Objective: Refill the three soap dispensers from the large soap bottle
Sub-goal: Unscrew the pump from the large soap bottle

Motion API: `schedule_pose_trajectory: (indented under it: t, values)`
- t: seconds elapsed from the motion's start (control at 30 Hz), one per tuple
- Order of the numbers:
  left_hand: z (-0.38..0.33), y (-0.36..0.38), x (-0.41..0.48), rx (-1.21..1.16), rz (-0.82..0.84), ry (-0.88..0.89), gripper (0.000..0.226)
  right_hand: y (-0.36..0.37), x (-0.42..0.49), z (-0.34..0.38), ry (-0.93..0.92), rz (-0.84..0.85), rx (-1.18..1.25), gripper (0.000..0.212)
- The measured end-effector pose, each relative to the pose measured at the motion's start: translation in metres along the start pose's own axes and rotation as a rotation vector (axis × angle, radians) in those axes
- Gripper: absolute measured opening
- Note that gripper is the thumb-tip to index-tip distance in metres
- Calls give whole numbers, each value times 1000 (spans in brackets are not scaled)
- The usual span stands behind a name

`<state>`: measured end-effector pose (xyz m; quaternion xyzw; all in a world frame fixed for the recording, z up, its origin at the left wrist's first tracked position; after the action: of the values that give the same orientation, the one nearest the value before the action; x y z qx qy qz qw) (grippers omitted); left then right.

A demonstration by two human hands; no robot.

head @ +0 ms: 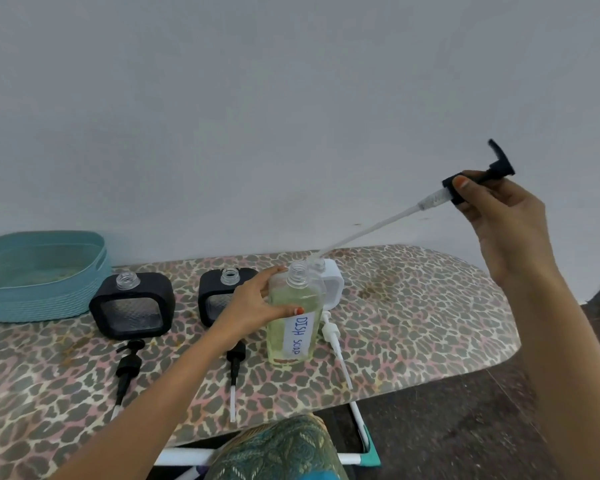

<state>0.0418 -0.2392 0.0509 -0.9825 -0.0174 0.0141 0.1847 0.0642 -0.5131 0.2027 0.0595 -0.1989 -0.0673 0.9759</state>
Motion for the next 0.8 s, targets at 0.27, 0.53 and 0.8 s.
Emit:
schedule_pose_trajectory:
  t: [0.27,0.53,0.8]
  values:
    - [-1,2,-1,-19,-19,-6,85,-98,10,-99,323,-289,-151,28]
    - [-1,2,0,-57,-6,-21,98,-148,-15,-211,635,-375,-239,36]
    - [4,3,4,-44,-29,20,77,-141,-26,-239,676,-373,-364,28]
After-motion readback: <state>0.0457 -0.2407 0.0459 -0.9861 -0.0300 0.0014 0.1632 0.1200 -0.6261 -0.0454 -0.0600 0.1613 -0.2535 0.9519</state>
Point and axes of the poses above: each hand's wrist, its own x-axis towards the middle knuckle, its own y-axis out of the palm, z = x × y, the point moved 1 cm from there along x, towards the middle knuckle, and after that the axes turned 2 degrees about -y, right-handed, at the moved point
